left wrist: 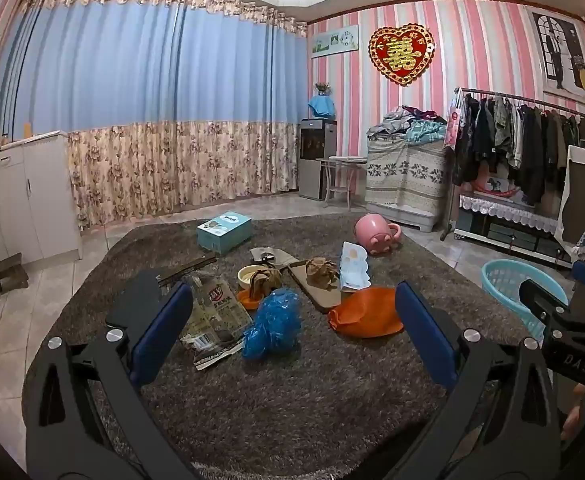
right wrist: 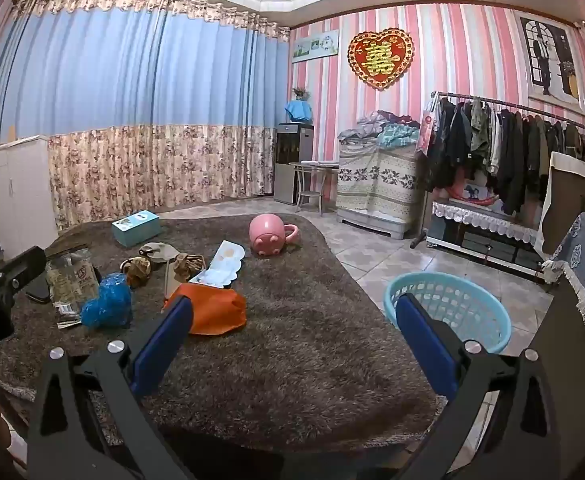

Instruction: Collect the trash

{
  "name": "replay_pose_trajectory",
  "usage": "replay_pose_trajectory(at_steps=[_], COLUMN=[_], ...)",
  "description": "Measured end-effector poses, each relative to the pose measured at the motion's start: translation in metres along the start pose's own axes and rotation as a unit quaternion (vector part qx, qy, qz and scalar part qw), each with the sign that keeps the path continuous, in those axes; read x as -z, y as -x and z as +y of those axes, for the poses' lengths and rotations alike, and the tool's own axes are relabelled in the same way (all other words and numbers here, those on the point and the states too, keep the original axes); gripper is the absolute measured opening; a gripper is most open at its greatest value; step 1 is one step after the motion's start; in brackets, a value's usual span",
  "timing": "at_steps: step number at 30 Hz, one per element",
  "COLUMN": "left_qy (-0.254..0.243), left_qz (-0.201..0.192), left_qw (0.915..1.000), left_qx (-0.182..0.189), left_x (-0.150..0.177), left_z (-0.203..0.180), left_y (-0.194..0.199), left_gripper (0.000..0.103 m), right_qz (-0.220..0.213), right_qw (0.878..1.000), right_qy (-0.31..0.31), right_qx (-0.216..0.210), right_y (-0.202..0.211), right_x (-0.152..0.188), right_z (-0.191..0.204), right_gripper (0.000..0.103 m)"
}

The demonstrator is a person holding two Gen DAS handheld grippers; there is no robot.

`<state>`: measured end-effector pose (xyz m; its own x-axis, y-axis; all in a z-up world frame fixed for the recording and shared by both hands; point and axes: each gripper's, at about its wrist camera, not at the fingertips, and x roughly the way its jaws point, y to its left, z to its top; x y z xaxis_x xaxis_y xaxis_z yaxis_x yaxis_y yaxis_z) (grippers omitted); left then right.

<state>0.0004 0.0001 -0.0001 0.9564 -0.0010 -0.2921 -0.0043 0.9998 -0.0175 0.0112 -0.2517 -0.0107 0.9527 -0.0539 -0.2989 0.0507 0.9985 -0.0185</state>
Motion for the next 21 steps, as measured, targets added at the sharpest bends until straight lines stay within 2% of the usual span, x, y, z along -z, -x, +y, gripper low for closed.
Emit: replay_pose_trajectory(at_steps=[21], left_qy=[0.000], left_qz=[0.002], left_qw=[1.0000], left_qx=[-0.001], left_x=[0.0000], left_z=[0.0003], left_y=[-0.0003], left_gripper=[0.098], right_qz=[-0.003], right_qw=[1.000], right_qy=[0.000], right_qx=[0.001], right_y=[-0.0001], right_x=[-0.0003], right_z=[-0.0002], right_gripper=[0.099])
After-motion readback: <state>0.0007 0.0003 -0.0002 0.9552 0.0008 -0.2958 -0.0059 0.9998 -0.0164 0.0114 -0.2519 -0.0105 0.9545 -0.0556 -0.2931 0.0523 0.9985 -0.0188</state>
